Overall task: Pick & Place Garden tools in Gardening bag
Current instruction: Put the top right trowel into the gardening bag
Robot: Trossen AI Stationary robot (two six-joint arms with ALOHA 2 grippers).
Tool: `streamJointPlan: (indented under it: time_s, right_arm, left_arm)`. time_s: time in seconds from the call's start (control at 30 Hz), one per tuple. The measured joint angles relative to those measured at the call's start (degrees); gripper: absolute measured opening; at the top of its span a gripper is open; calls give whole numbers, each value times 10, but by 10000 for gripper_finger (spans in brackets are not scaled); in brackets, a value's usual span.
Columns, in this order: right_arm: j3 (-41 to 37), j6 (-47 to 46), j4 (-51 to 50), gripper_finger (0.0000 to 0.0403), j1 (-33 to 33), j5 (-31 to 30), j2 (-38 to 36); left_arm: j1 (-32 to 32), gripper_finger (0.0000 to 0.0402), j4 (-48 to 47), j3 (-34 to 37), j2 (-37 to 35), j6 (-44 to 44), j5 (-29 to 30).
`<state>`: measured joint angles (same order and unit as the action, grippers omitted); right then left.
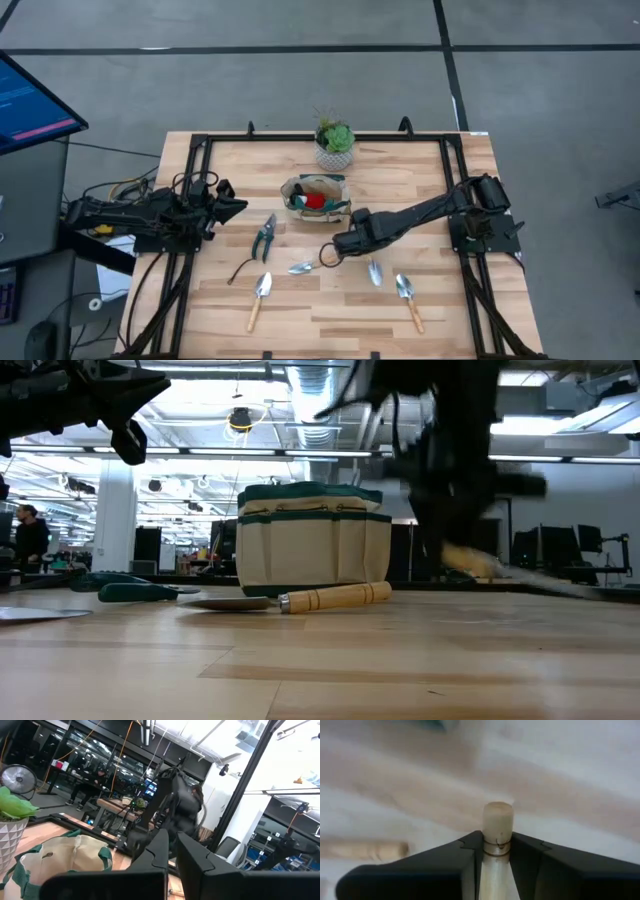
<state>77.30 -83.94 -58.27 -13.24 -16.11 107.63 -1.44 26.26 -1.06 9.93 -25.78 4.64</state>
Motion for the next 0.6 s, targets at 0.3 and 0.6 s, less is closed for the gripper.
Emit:
streamJointPlan:
  time_s: [0.3,0.6]
  right_arm:
    - [241,-81,-223,59,27,-247,-2]
    - [332,-9,-153,59,109,-454,-2]
  left_arm:
    - [0,8,0,0,0,0,0]
    - [0,8,0,0,0,0,0]
